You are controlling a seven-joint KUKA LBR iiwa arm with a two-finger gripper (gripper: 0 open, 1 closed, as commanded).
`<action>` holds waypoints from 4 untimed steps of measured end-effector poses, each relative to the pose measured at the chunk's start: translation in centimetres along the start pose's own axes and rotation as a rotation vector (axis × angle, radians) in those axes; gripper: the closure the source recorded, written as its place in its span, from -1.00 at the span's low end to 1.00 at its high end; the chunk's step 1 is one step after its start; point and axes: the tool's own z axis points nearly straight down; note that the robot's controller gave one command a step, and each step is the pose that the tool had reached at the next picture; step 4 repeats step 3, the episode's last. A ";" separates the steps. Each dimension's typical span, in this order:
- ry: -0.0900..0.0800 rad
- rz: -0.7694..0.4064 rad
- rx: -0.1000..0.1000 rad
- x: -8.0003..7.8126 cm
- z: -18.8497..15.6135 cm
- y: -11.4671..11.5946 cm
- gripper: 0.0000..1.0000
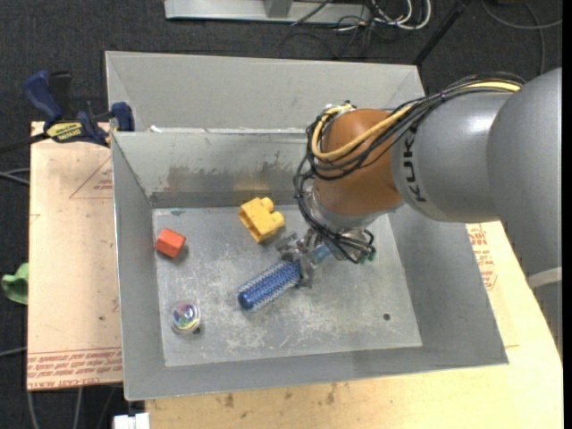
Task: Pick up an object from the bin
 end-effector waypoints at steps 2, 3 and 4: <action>-0.005 0.003 0.003 -0.4 -10.5 0.0 1.00; 0.002 0.005 -0.001 -0.4 -11.1 0.0 1.00; 0.002 0.005 -0.001 -0.4 -11.1 0.0 1.00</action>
Offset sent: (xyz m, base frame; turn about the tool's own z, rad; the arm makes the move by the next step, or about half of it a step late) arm 0.0003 0.0000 0.0241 0.0000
